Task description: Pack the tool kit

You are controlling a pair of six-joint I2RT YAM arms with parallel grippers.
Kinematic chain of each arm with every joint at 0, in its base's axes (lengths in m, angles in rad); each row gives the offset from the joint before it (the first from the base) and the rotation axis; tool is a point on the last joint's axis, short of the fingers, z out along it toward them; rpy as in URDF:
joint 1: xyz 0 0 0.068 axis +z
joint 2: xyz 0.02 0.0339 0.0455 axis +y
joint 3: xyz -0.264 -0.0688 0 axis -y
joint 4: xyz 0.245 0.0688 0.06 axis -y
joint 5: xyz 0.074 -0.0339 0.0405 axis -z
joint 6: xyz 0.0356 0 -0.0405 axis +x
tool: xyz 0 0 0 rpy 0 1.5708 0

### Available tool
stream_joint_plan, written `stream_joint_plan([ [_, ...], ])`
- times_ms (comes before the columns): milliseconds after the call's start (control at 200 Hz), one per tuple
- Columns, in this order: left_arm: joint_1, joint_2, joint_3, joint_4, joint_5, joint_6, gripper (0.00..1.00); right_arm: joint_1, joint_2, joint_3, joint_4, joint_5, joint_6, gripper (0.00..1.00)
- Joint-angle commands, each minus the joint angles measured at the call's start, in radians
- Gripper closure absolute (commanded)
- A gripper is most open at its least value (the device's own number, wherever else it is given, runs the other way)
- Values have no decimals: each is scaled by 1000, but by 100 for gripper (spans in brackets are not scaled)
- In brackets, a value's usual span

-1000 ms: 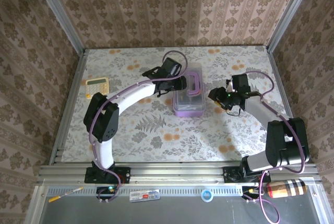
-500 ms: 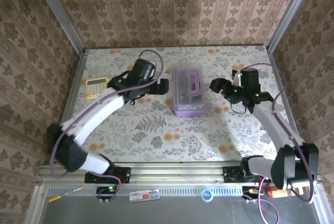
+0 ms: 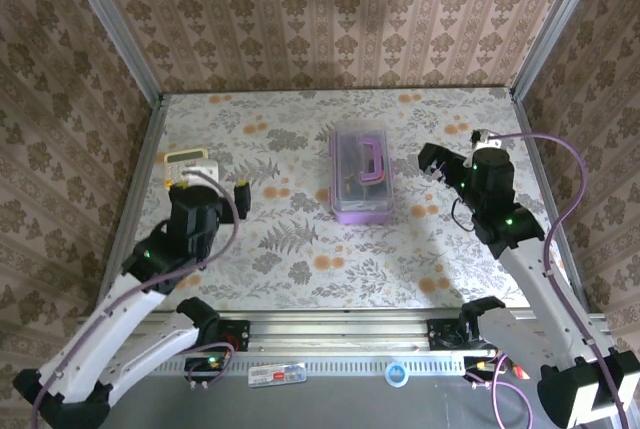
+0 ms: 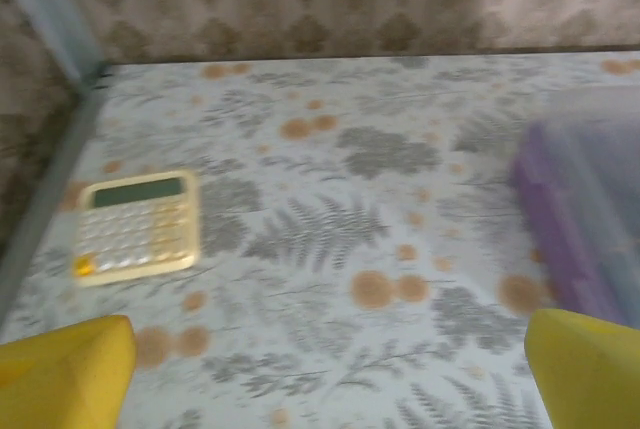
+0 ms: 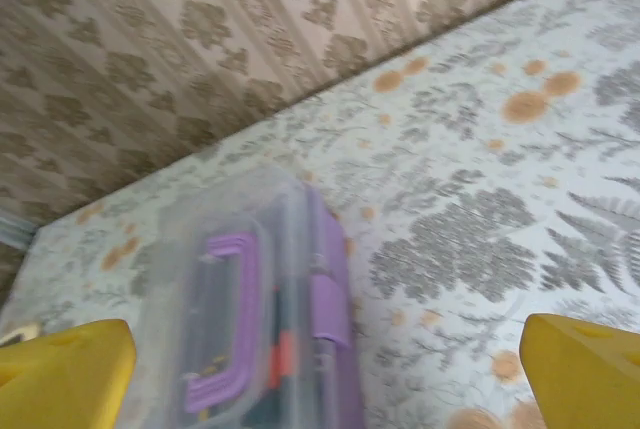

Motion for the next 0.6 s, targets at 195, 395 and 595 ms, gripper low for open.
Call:
stream_joint_plan([
  [195,134,-253,-635,1025,-30,605,0,3,-126,-274,391,4,-253,0],
  [395,407,25,-687,1166,140,292,0,3,-133,-337,469,-77,-484,0],
  [595,536,445,-671,1508,200,240,0,2,-142,-379,507,-70,-564,0],
])
